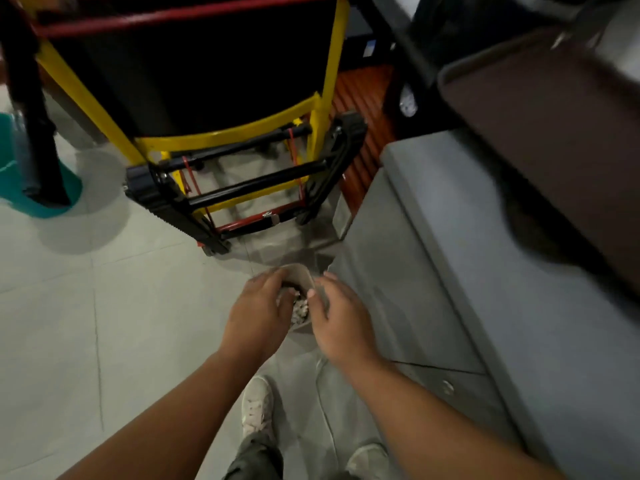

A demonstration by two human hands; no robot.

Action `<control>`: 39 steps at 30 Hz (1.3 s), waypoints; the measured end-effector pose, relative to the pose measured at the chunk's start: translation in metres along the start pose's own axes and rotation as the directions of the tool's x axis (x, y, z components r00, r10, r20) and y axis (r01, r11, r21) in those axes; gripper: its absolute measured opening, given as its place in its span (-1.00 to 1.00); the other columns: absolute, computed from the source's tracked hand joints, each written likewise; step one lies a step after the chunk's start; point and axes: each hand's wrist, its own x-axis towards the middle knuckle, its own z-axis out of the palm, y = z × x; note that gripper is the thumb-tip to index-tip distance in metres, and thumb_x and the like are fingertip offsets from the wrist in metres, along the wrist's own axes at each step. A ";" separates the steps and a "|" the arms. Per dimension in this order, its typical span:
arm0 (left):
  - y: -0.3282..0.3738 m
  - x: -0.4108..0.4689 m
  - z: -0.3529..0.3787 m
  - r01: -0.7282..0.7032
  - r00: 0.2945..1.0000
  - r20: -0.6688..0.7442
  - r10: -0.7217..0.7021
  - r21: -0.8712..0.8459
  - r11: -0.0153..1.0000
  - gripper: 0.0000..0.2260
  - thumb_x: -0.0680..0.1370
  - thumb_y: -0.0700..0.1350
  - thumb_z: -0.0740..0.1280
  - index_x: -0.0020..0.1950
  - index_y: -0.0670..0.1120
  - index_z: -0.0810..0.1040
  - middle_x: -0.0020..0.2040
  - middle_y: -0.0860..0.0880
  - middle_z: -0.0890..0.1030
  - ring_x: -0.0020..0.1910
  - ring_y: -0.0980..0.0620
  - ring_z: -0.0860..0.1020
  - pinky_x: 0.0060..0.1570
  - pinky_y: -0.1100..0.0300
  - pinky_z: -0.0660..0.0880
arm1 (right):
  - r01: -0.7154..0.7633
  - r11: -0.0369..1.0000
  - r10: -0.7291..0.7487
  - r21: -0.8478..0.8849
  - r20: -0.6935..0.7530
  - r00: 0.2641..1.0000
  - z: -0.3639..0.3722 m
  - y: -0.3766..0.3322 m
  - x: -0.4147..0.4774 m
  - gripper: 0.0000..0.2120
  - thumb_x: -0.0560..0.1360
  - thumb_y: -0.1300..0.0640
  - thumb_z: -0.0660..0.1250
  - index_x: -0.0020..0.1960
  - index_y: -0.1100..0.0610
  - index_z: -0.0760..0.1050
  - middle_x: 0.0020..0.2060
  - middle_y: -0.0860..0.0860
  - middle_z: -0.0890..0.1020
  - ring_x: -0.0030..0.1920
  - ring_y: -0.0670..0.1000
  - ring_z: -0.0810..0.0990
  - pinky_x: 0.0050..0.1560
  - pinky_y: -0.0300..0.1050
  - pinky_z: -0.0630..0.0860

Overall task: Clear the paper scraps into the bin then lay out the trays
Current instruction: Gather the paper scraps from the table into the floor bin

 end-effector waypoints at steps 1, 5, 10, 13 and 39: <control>0.024 -0.007 -0.016 -0.018 1.000 -0.014 0.018 0.007 1.000 -0.68 0.62 -0.04 0.23 0.38 -0.01 0.47 0.29 -0.01 0.55 0.28 -0.03 0.47 0.23 0.12 0.42 | 0.028 1.000 -0.027 0.012 -0.034 0.999 -0.023 -0.018 -0.011 -0.58 0.59 -0.09 0.13 0.33 0.09 0.48 0.34 0.01 0.50 0.36 -0.04 0.42 0.35 -0.21 0.33; 0.122 -0.030 -0.075 -0.104 0.992 -0.071 0.104 -0.001 0.995 -0.66 0.63 -0.06 0.25 0.41 -0.04 0.46 0.34 -0.03 0.53 0.33 -0.03 0.44 0.23 0.17 0.36 | 0.151 0.988 -0.147 0.018 -0.145 0.978 -0.117 -0.072 -0.045 -0.61 0.60 -0.05 0.16 0.36 0.09 0.45 0.39 -0.02 0.45 0.40 -0.06 0.37 0.38 -0.17 0.32; 0.219 -0.045 -0.115 -0.262 0.957 -0.122 0.263 0.025 0.965 -0.63 0.62 0.02 0.22 0.41 -0.04 0.44 0.33 -0.01 0.53 0.34 0.00 0.44 0.32 0.10 0.39 | 0.238 0.970 -0.219 0.037 -0.277 0.935 -0.218 -0.092 -0.076 -0.61 0.61 -0.01 0.18 0.36 0.14 0.44 0.37 0.05 0.47 0.41 -0.01 0.37 0.41 -0.10 0.33; 0.271 -0.057 -0.116 -0.338 0.930 -0.139 0.340 0.040 0.940 -0.63 0.61 0.00 0.27 0.41 -0.04 0.44 0.30 -0.01 0.54 0.32 0.01 0.46 0.30 0.07 0.42 | 0.233 0.972 -0.210 0.022 -0.356 0.911 -0.266 -0.083 -0.102 -0.61 0.60 -0.01 0.21 0.36 0.14 0.45 0.37 0.06 0.47 0.40 -0.01 0.38 0.40 -0.09 0.32; 0.496 -0.146 0.116 -0.899 0.270 0.510 0.817 -0.172 0.404 -0.56 0.47 -0.14 0.39 0.35 -0.14 0.52 0.32 -0.16 0.54 0.30 -0.17 0.48 0.32 0.01 0.40 | -0.467 0.854 0.460 0.230 -0.752 0.471 -0.390 0.118 -0.327 -0.63 0.53 0.13 0.31 0.33 0.11 0.46 0.30 0.02 0.52 0.35 0.00 0.42 0.39 -0.06 0.36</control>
